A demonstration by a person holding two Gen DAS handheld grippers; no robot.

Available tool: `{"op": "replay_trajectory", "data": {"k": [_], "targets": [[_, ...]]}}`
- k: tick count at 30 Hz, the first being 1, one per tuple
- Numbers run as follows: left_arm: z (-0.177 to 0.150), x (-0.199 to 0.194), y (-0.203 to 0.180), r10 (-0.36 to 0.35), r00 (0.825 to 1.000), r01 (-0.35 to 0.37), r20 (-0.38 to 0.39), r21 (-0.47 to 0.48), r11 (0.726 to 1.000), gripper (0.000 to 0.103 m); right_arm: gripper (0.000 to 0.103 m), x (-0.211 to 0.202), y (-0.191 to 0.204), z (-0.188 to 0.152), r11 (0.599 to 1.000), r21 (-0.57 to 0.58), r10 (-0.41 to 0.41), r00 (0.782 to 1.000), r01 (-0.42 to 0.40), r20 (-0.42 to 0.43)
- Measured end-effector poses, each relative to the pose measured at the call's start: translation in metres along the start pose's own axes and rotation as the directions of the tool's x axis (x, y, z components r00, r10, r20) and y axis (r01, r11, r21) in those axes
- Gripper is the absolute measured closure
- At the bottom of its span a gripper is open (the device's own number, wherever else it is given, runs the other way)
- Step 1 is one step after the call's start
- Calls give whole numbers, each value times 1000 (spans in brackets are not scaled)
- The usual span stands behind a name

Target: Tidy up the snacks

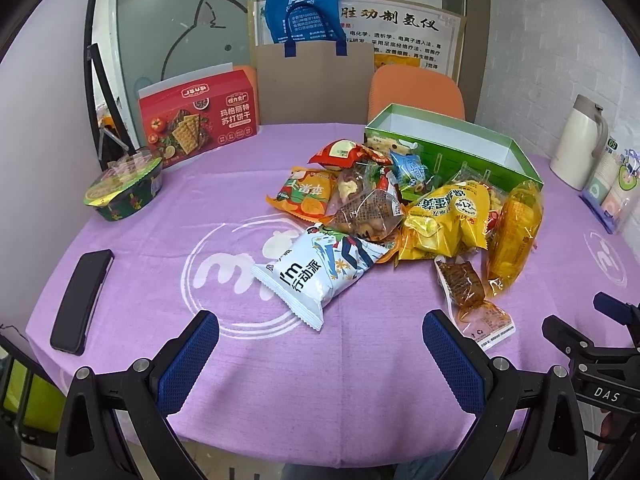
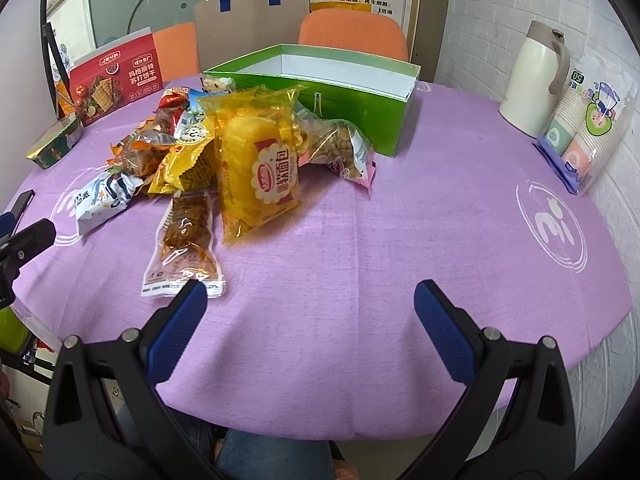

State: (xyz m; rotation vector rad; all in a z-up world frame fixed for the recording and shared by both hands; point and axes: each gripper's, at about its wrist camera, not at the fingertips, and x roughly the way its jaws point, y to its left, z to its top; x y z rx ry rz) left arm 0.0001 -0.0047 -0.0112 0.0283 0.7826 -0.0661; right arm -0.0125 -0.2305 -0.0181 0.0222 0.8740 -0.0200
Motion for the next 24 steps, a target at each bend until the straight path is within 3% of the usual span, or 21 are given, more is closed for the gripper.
{"op": "replay_trajectory", "data": {"k": [14,24], "targets": [[3,-1,1,-15,1000,15,11,-12,1000,0,0,7,-2,2,1000,4,12,1000,-12,-7],[5,11,-9,-47,999,47,-22,14,999,0,0,21,-6,8,1000,13,27,999,-27,-29]]}}
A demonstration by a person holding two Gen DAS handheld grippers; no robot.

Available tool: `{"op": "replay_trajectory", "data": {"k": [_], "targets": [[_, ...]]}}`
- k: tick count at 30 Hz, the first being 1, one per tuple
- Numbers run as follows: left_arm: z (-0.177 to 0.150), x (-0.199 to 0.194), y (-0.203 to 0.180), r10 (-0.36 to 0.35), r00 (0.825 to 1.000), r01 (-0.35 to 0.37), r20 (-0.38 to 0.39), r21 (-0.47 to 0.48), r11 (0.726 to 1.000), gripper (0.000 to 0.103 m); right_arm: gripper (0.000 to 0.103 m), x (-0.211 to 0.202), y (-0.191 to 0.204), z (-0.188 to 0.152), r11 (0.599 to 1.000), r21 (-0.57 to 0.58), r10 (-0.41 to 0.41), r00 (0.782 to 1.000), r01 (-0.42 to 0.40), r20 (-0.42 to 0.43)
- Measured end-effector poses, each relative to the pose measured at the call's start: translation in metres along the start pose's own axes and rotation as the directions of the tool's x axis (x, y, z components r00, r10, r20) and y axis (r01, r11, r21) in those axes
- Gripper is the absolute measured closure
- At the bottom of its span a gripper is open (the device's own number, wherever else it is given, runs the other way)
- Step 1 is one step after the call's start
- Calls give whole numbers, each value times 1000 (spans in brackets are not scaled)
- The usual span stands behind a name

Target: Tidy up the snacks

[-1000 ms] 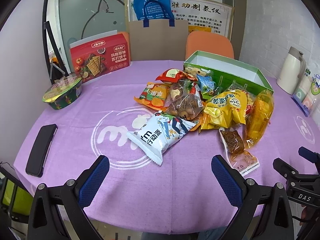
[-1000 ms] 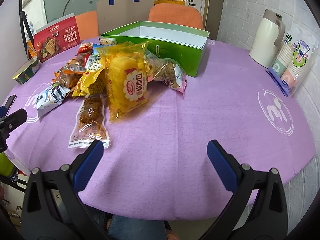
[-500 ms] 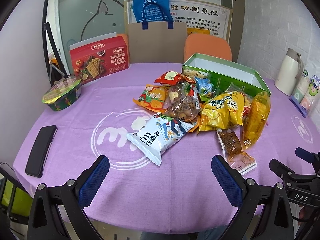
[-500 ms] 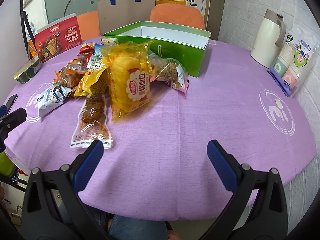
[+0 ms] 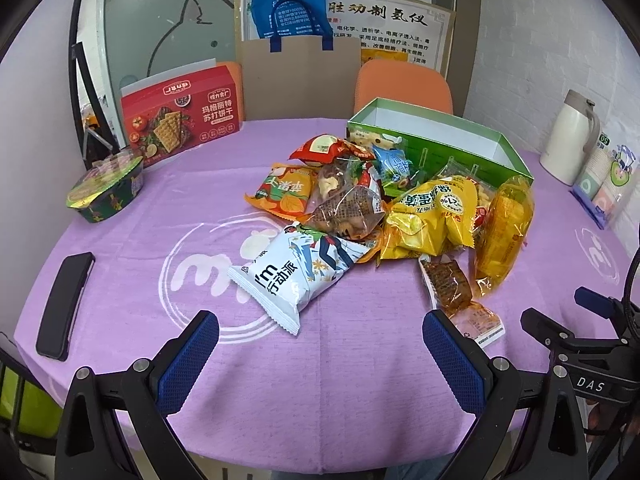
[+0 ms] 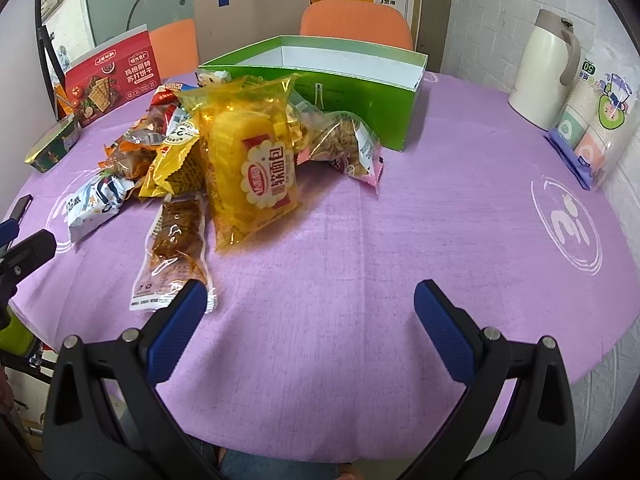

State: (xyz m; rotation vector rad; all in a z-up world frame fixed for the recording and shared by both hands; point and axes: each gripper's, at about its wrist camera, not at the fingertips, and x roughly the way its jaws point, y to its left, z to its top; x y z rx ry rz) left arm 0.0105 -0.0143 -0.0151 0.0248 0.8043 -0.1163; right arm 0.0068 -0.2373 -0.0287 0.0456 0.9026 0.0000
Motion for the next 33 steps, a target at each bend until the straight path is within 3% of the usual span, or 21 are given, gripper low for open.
{"op": "replay_trajectory", "data": {"k": [4,7,12,16,20,25,28,31,33], "targets": [[1,1,-3,-8,1000,8,11,14,1000,0,0,4,-2,1,1000,0,6,1000,-6,-5],[3,2,-6,-24,1000,23,9,19,1000,0,0,1,-9,5,997,1,71,997,-71,38],[1,6,-14,-64,998,65,-20,51,997,0,0,-17,-24,37,979,34,190,959,-202,209],[0,10,-22,-131,990,134,-51,51,990,0,0,-14,-8,65,968,-35,248,943,-247,224],[-2,17,-32,-162,982,168,-94,61,984,0,0,17,8,79,980,-75,194,970,-185,144],[1,24,-41,-212,969,222,-123,67,973,6,0,18,-33,49,980,33,189,975,-194,116],[7,36,-49,-266,951,276,-158,45,960,13,0,15,-64,29,977,124,162,982,-173,100],[12,50,-63,-317,928,331,-197,42,943,20,0,6,-71,20,987,92,122,987,-131,103],[15,59,-71,-320,922,337,-218,46,940,30,0,-3,-68,21,984,56,161,977,-170,143]]}}
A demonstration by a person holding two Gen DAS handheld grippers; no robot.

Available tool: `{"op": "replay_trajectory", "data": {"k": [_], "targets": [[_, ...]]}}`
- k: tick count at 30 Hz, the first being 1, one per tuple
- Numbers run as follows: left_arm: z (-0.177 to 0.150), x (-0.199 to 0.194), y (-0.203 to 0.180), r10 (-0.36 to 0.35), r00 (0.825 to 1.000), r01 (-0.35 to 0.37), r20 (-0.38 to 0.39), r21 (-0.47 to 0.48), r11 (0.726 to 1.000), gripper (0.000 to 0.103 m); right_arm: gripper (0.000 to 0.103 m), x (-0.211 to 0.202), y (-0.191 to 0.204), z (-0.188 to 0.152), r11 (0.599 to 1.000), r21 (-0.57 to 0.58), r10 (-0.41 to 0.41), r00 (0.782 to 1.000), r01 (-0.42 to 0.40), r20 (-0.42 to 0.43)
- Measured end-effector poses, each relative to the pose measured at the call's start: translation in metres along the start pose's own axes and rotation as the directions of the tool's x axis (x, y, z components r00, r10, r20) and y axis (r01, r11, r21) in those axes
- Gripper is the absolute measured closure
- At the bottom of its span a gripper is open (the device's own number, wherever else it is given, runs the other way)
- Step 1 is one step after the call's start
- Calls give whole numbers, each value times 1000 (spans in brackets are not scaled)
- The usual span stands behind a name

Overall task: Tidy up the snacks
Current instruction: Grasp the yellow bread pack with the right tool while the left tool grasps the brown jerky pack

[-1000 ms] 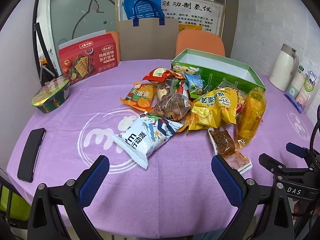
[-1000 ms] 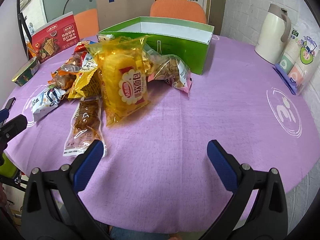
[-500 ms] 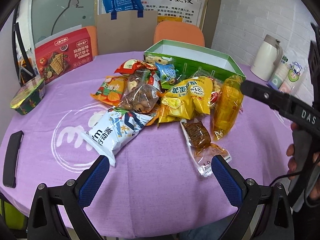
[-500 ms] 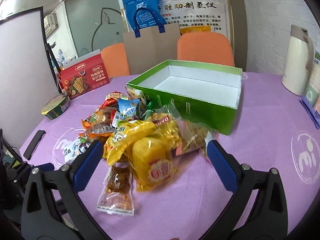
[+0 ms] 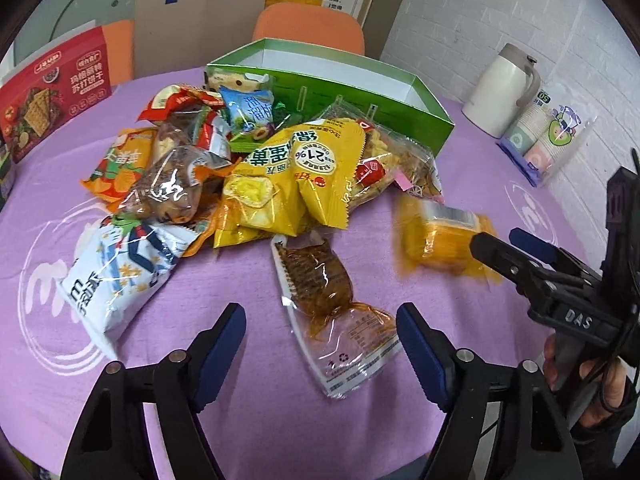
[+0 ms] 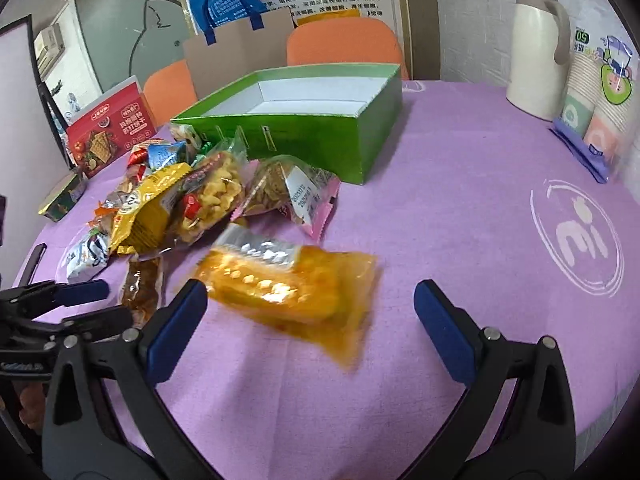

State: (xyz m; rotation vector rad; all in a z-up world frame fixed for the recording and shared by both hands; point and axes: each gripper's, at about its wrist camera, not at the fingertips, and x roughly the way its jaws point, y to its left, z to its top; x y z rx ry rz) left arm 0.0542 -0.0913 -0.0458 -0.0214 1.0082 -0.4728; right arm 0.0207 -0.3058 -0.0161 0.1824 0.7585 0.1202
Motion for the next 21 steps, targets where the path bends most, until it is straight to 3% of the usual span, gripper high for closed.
{"op": "replay_trajectory", "data": {"k": [3,8,10,14,21], "targets": [[6,13,-3,-14,1000,13,-26,-9,1000,41,0,3,6,5,997,-52,49,999,-48,14],[8,21,-1,-15,999,14,-45,-18,1000,44,0,10,0,6,987,-162,-5,999,0,-31],[9,22,-1,-12,999,11,-46,-15,1000,44,0,10,-9,9,988,-155,-20,998,11,-56],[11,24,0,-10,999,9,-38,-16,1000,52,0,15,-17,5,993,-76,84,993,-91,-89],[10,23,2,-5,999,5,-32,-17,1000,52,0,40,-7,-10,994,-64,77,988,-86,-132]]}}
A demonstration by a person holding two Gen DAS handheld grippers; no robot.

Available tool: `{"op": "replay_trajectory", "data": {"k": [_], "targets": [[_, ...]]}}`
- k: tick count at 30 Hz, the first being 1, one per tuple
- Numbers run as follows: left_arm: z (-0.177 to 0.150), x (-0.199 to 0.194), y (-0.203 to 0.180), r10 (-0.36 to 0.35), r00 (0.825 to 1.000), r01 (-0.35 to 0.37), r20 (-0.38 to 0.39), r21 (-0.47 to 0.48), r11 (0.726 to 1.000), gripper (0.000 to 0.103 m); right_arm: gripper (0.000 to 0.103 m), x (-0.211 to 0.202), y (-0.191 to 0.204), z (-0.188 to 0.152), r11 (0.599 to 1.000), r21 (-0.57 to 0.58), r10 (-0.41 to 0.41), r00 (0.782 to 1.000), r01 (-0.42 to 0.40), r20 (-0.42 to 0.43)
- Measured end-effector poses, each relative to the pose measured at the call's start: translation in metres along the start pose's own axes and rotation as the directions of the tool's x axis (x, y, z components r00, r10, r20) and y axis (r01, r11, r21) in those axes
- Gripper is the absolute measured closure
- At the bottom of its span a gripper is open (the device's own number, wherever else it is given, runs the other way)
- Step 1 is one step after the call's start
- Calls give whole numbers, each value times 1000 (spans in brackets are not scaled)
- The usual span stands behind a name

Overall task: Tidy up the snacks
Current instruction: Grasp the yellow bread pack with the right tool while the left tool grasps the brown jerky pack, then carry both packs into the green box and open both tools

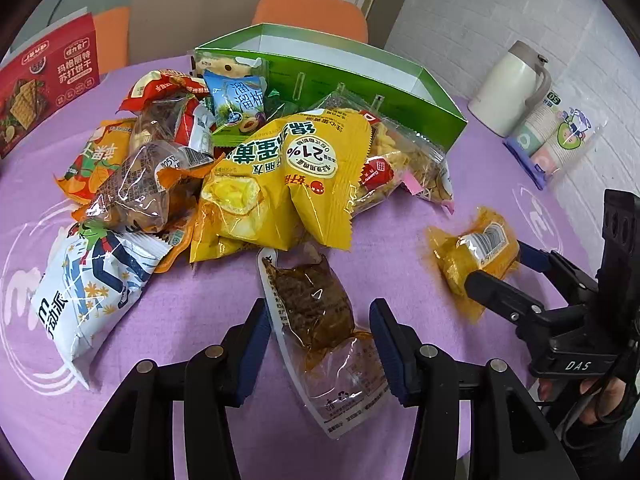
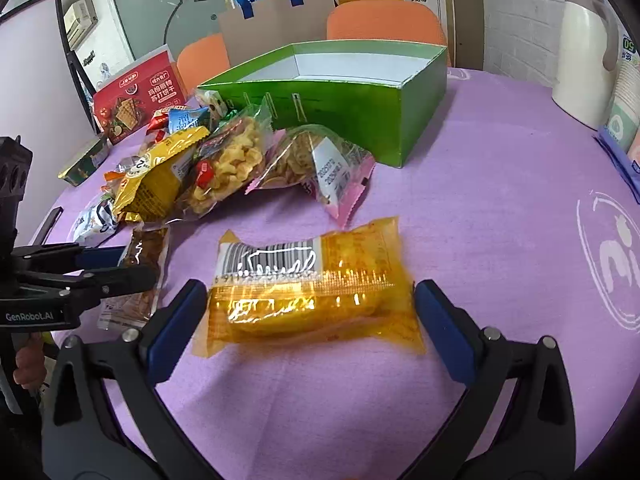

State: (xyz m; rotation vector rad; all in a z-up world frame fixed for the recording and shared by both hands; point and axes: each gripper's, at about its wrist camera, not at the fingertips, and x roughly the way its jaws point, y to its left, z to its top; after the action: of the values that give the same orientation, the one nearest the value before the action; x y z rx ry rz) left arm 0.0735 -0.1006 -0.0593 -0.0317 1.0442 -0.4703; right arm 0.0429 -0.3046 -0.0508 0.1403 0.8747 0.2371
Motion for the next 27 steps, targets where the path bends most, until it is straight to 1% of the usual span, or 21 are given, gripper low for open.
{"op": "replay_trajectory", "data": {"k": [1,2,3,5,6,7,10,12,15,18,20,22,25,27], "targets": [[0,0,-1,4,1000,-4,0,6,1000,52,0,1,2,0,1000,-13,-28,1000,29,7],[0,0,-2,9,1000,-9,-1,13,1000,52,0,3,5,0,998,-25,-56,998,56,-3],[-1,1,-4,16,1000,-16,1,21,1000,55,0,4,6,1,997,-23,-71,997,70,-10],[-1,2,-6,29,1000,-29,12,33,999,62,11,1,6,0,997,0,-75,997,75,4],[-2,2,-5,22,1000,-22,15,27,999,63,22,-1,5,0,998,14,-61,998,61,9],[-3,1,-4,13,1000,-13,15,19,1000,63,28,-3,3,-1,998,31,-54,999,53,11],[-8,-4,-2,-12,1000,12,10,15,1000,65,30,-7,4,-1,997,31,-65,998,65,8],[-12,-11,-4,-20,1000,20,12,33,999,65,30,-14,5,-3,998,37,-56,998,56,19],[-20,-28,-6,-41,999,40,22,65,997,65,30,-33,6,4,998,53,-37,997,34,64],[-18,-51,-9,-68,996,62,57,91,994,65,30,-52,8,22,999,48,-14,992,8,126],[-8,-68,-12,-89,992,79,94,104,991,65,30,-60,10,38,999,37,4,986,-10,165],[9,-82,-15,-107,986,92,127,118,989,65,30,-66,13,55,1000,22,2,980,-6,200],[42,-96,-19,-120,977,98,174,128,987,65,30,-65,15,77,1000,1,1,972,-2,236],[69,-98,-19,-117,973,96,201,114,989,65,30,-53,15,91,1000,-1,-2,971,2,240]]}}
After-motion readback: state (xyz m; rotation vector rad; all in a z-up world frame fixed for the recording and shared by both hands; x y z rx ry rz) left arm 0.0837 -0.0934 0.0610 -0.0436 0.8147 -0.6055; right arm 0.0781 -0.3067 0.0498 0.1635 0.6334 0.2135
